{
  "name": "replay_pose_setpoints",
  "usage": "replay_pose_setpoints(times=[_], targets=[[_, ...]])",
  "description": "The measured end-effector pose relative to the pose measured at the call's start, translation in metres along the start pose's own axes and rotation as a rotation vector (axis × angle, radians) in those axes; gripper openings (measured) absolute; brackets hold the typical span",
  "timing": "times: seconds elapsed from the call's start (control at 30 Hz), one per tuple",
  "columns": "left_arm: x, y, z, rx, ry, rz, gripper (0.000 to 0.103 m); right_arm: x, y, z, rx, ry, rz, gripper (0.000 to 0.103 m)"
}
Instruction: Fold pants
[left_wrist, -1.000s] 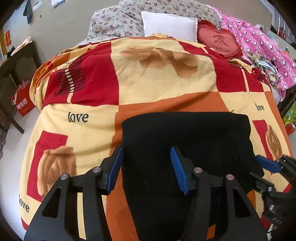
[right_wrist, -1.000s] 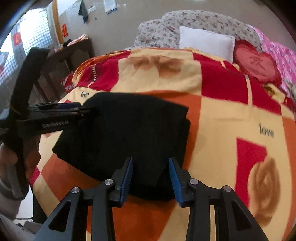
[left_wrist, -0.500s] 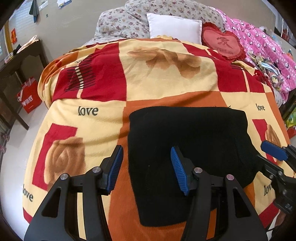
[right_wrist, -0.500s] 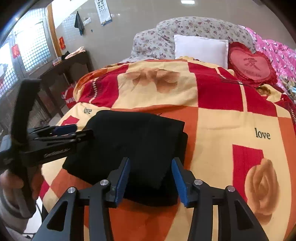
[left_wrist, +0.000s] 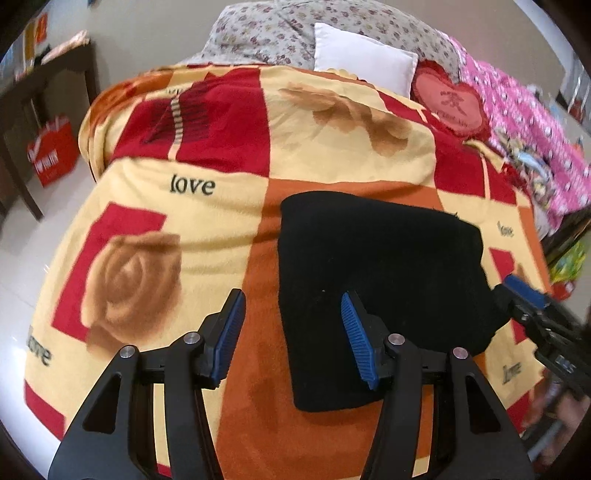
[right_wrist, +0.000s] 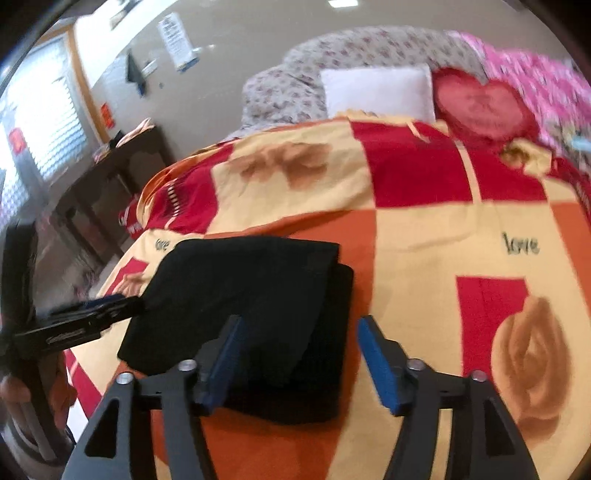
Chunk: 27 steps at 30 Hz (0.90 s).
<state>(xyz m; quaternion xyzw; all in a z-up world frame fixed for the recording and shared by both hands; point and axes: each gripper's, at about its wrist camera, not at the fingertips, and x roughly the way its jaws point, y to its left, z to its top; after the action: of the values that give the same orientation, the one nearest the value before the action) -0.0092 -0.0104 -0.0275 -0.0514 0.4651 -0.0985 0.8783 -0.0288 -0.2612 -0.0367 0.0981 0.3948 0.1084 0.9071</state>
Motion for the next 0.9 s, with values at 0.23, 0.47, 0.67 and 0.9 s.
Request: replay_pose_setpoints(times=[0.23, 0.47, 0.67, 0.9], targets=[[0.020, 0.016, 0.002, -0.095, 0.057, -0.110, 0.071, 0.036, -0.023, 0.005, 0.127, 0.058, 0.138, 0.065], [0.041, 0.009, 0.007, -0.097, 0.099, -0.207, 0.081, 0.052, -0.022, 0.010, 0.131, 0.053, 0.181, 0.067], [0.034, -0.017, 0.012, 0.014, 0.062, -0.219, 0.073, 0.033, -0.010, 0.019, 0.068, -0.004, 0.189, 0.046], [0.030, -0.018, 0.045, 0.037, 0.016, -0.204, 0.069, 0.036, -0.002, 0.045, 0.047, -0.056, 0.184, 0.044]])
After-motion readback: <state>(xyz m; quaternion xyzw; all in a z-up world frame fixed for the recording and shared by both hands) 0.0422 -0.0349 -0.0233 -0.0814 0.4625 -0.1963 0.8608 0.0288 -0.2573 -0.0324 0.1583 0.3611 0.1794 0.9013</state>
